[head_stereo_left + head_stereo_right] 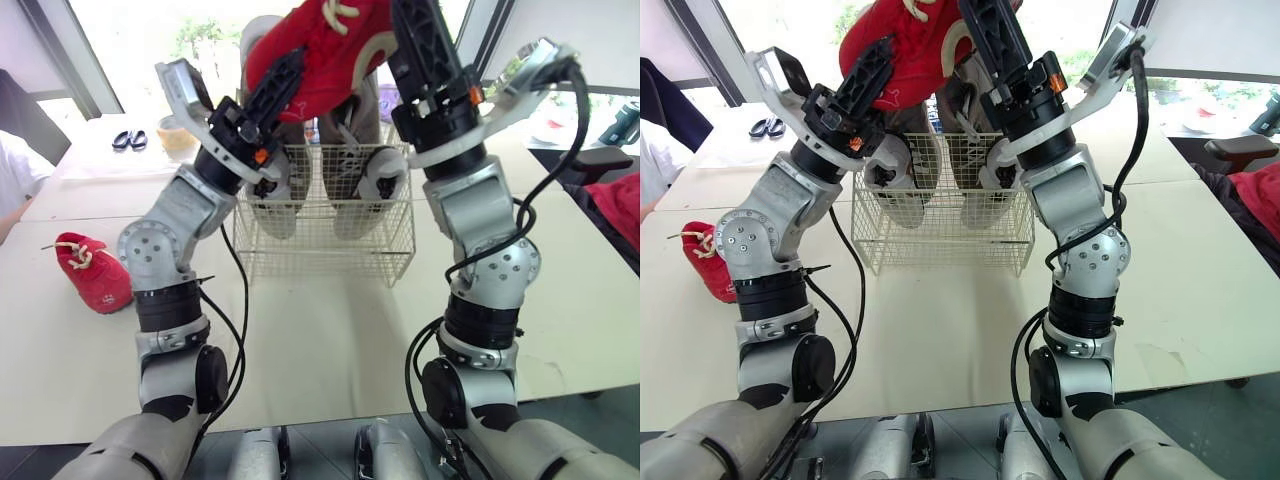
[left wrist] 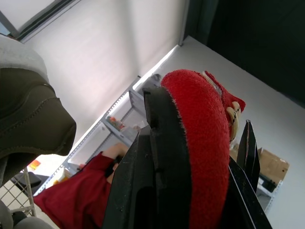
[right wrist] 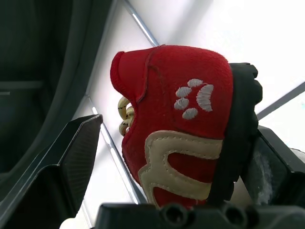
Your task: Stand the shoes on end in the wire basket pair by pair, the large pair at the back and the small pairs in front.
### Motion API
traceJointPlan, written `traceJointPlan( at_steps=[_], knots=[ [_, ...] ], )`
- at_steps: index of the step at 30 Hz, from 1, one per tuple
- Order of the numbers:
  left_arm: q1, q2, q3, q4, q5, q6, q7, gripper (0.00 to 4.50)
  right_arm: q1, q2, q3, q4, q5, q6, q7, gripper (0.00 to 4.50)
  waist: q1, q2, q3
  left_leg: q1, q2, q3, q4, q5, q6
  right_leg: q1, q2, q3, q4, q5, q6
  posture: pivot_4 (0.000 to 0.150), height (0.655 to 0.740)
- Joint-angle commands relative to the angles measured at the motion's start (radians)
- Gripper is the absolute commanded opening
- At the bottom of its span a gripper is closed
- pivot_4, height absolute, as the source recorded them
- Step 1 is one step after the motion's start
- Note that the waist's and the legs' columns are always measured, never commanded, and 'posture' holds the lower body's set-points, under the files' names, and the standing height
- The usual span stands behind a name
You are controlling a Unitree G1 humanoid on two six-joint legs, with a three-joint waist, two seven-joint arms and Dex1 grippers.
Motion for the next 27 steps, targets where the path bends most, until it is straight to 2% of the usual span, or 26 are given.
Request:
traceJointPlan(
  at_steps=[1, 2, 4, 7, 9, 12, 14, 15, 16, 19, 22, 25, 27],
  knots=[
    [-0.002, 0.008, -0.023, -0.041, 0.009, -0.015, -0.015, 0.67, -0.033, -0.013, 0.006, -0.03, 0.009, -0.002, 0.012, 3.63, 0.001, 0.0, 0.0, 0.0, 0.0, 0.0, 0.0, 0.0, 0.0, 0.0, 0.0, 0.0, 0.0, 0.0, 0.0, 0.15, 0.6797],
    [-0.002, 0.01, -0.025, -0.042, 0.012, -0.018, -0.018, 0.67, -0.033, -0.015, 0.007, -0.03, 0.007, -0.002, 0.013, 3.19, 0.001, 0.0, 0.0, 0.0, 0.0, 0.0, 0.0, 0.0, 0.0, 0.0, 0.0, 0.0, 0.0, 0.0, 0.0, 0.15, 0.6797],
    [0.0, 0.014, -0.03, -0.045, 0.022, -0.024, -0.023, 0.67, -0.033, -0.019, 0.009, -0.029, 0.009, 0.001, 0.016, 2.01, 0.001, 0.0, 0.0, 0.0, 0.0, 0.0, 0.0, 0.0, 0.0, 0.0, 0.0, 0.0, 0.0, 0.0, 0.0, 0.15, 0.6797],
    [0.012, 0.026, -0.049, -0.066, 0.063, -0.037, -0.054, 0.67, -0.035, -0.023, 0.012, -0.027, 0.015, 0.005, 0.018, 0.7, -0.001, 0.0, 0.0, 0.0, 0.0, 0.0, 0.0, 0.0, 0.0, 0.0, 0.0, 0.0, 0.0, 0.0, 0.0, 0.15, 0.6797],
    [0.03, 0.043, -0.061, -0.088, 0.095, -0.041, -0.046, 0.67, -0.036, -0.028, 0.016, -0.022, 0.012, 0.009, 0.026, 0.7, -0.003, 0.0, 0.0, 0.0, 0.0, 0.0, 0.0, 0.0, 0.0, 0.0, 0.0, 0.0, 0.0, 0.0, 0.0, 0.15, 0.6797],
    [0.053, 0.074, -0.06, -0.119, 0.086, -0.022, -0.028, 1.69, -0.054, -0.045, 0.007, -0.007, 0.008, 0.012, 0.041, 0.67, -0.003, 0.0, 0.0, 0.0, 0.0, 0.0, -0.001, 0.0, 0.0, 0.0, 0.0, 0.0, 0.0, 0.0, 0.0, 0.15, 0.6797],
    [0.08, 0.134, -0.084, -0.178, 0.14, -0.002, -0.015, 2.76, -0.09, -0.103, -0.014, 0.012, 0.006, 0.025, 0.083, 0.67, -0.005, 0.0, 0.0, 0.0, 0.0, 0.0, -0.001, 0.0, 0.0, 0.0, 0.0, 0.0, 0.0, 0.0, 0.0, 0.15, 0.6797],
    [0.098, 0.166, -0.091, -0.211, 0.149, 0.012, -0.007, 3.11, -0.109, -0.148, -0.027, 0.027, 0.005, 0.037, 0.111, 0.67, -0.005, 0.0, 0.0, 0.0, 0.0, 0.0, -0.001, 0.0, 0.0, 0.0, 0.0, 0.0, 0.0, 0.0, 0.0, 0.15, 0.6797],
    [0.11, 0.185, -0.096, -0.231, 0.151, 0.02, -0.002, 3.11, -0.121, -0.178, -0.034, 0.037, 0.004, 0.046, 0.129, 0.67, -0.005, 0.0, 0.0, -0.001, 0.0, 0.0, -0.001, 0.0, 0.0, -0.001, 0.0, 0.0, -0.001, 0.0, 0.0, 0.15, 0.6797],
    [0.176, 0.278, -0.099, -0.356, 0.154, 0.059, 0.068, 3.11, -0.143, -0.391, -0.066, 0.103, 0.022, 0.16, 0.294, 0.67, 0.0, 0.0, 0.0, -0.002, 0.0, 0.0, -0.001, 0.0, 0.0, -0.003, 0.0, 0.0, -0.001, 0.0, 0.0, 0.15, 0.6797],
    [0.255, 0.341, -0.076, -0.481, 0.064, 0.074, 0.156, 3.11, -0.156, -0.572, -0.046, 0.173, -0.023, 0.239, 0.48, 0.67, 0.001, 0.0, 0.0, -0.003, 0.0, 0.0, -0.001, -0.001, 0.002, -0.002, -0.001, 0.0, -0.004, 0.0, 0.0, 0.15, 0.6797],
    [0.315, 0.379, -0.068, -0.548, 0.007, 0.06, 0.215, 3.11, -0.157, -0.665, -0.001, 0.205, -0.093, 0.262, 0.609, 0.67, 0.001, 0.0, 0.0, -0.002, 0.0, 0.001, -0.003, -0.001, 0.002, -0.002, -0.001, 0.0, -0.004, 0.0, 0.0, 0.15, 0.6797],
    [0.365, 0.363, -0.063, -0.568, -0.021, 0.023, 0.287, 3.11, -0.132, -0.712, 0.059, 0.229, -0.193, 0.228, 0.723, 0.67, 0.0, 0.0, 0.0, -0.001, 0.0, 0.001, -0.004, -0.001, 0.002, -0.002, 0.0, 0.0, -0.004, 0.0, 0.0, 0.15, 0.6797]
  ],
)
